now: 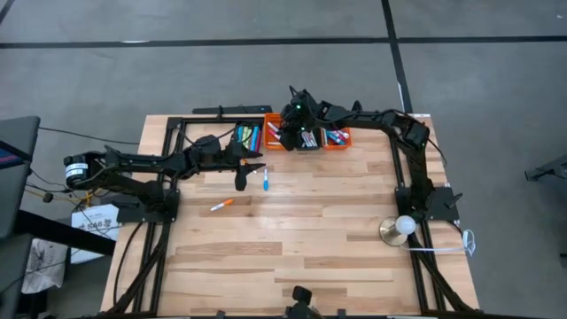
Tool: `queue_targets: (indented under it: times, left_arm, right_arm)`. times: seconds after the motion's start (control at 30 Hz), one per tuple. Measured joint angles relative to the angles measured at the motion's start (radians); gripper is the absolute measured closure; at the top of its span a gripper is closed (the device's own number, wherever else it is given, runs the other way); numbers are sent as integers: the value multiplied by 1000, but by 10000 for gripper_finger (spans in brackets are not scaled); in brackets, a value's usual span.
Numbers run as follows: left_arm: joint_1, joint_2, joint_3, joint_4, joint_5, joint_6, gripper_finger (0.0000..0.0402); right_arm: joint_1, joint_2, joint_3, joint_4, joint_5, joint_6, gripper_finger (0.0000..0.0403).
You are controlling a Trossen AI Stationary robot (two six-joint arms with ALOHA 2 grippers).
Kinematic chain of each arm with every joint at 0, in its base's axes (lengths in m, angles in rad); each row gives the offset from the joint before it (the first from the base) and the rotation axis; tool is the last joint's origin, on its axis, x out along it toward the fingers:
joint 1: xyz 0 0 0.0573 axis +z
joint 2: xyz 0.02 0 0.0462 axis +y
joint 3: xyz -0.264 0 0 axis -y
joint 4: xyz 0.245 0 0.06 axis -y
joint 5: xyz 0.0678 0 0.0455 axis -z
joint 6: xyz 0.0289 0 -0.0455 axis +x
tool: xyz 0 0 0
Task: Pick & Place Markers
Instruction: Put the small pink highlighter pen into the left orange basket, then put the small orange highlighter pen into the left orange basket
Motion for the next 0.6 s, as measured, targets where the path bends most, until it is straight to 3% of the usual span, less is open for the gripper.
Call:
queue_targets:
  times: [0.2, 0.37, 0.6]
  left_arm:
    - [0, 0, 0, 0, 0, 0, 242]
    - [0, 0, 0, -1, 0, 0, 242]
    - [-11, 0, 1, -96, -1, -50, 242]
  right_arm:
    - [13, -6, 0, -14, 10, -24, 323]
    - [13, -6, 0, -40, 101, -73, 291]
    - [19, -6, 0, -49, 99, -74, 250]
